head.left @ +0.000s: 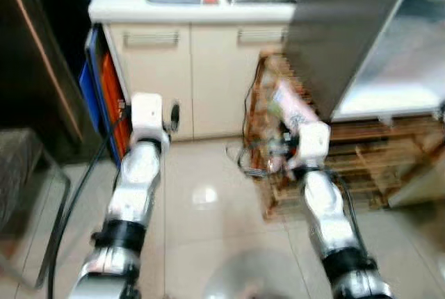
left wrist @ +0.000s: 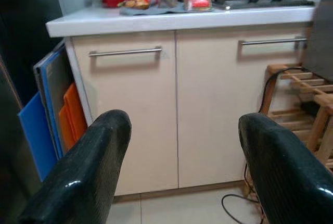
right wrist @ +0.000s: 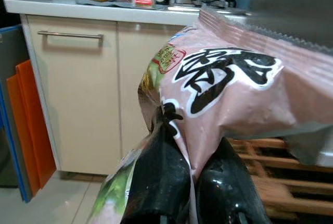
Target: Restocking fridge
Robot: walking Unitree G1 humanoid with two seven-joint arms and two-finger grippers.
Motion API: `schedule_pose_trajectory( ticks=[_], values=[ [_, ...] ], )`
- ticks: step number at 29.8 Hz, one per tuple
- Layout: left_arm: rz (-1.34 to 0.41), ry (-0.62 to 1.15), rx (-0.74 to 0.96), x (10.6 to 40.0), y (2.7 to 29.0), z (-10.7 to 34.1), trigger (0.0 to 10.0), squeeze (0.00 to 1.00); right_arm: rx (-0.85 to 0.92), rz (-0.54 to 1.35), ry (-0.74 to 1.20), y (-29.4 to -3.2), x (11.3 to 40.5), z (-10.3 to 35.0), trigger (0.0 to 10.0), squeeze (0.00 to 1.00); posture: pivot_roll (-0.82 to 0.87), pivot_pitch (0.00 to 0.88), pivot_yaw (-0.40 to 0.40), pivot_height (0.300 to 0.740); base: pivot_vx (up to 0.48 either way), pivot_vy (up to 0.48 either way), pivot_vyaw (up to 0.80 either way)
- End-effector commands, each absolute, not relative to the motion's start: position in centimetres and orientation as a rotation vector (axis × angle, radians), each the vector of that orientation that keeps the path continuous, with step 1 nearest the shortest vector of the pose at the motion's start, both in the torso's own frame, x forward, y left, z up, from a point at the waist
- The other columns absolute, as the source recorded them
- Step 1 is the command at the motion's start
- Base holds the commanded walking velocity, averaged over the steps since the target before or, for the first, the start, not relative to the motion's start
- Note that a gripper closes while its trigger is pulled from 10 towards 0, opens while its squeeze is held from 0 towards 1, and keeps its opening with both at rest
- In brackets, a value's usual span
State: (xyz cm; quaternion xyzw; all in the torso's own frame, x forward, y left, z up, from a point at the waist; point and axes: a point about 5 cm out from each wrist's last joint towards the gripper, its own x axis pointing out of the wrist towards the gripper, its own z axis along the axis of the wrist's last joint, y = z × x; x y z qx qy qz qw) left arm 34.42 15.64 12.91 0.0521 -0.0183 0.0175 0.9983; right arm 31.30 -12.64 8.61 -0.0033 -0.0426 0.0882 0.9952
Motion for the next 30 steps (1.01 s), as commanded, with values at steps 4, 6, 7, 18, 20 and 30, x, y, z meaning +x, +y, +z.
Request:
schedule_pose_trajectory(
  ticks=[4,6,7,18,20,30],
  values=[
    [0.04,-0.032,0.111,35.0,15.4,13.0,10.0,0.0,-0.019,0.144,-0.112,-13.7,31.1,8.8,0.0,0.0,-0.13,0.0,-0.003,0.74,0.0,-0.458,0.0],
    [0.048,-0.029,0.11,35.1,15.6,12.9,10.0,0.0,-0.02,0.146,-0.111,-13.7,31.0,8.7,0.0,0.0,-0.13,0.0,-0.002,0.74,0.0,-0.458,0.0],
    [0.051,-0.027,0.109,35.2,15.7,12.9,10.0,0.0,-0.021,0.148,-0.111,-13.6,30.9,8.6,0.0,0.0,-0.13,0.0,-0.002,0.74,0.0,-0.454,0.0],
    [0.074,-0.012,0.106,35.7,15.9,12.6,10.0,0.0,-0.041,0.153,-0.098,-14.1,30.3,8.0,0.0,0.0,-0.15,0.0,0.0,0.74,0.0,-0.454,0.0],
    [0.082,-0.011,0.106,35.8,16.0,12.6,10.0,0.0,-0.047,0.156,-0.098,-14.1,30.2,8.0,0.0,0.0,-0.15,0.0,-0.002,0.74,0.135,-0.418,0.0],
    [-0.023,-0.064,0.063,35.6,14.7,13.1,10.0,0.0,-0.072,0.217,-0.102,-13.5,29.4,7.6,0.0,0.0,-0.14,0.0,-0.01,0.74,0.192,0.0,0.0]
  ],
)
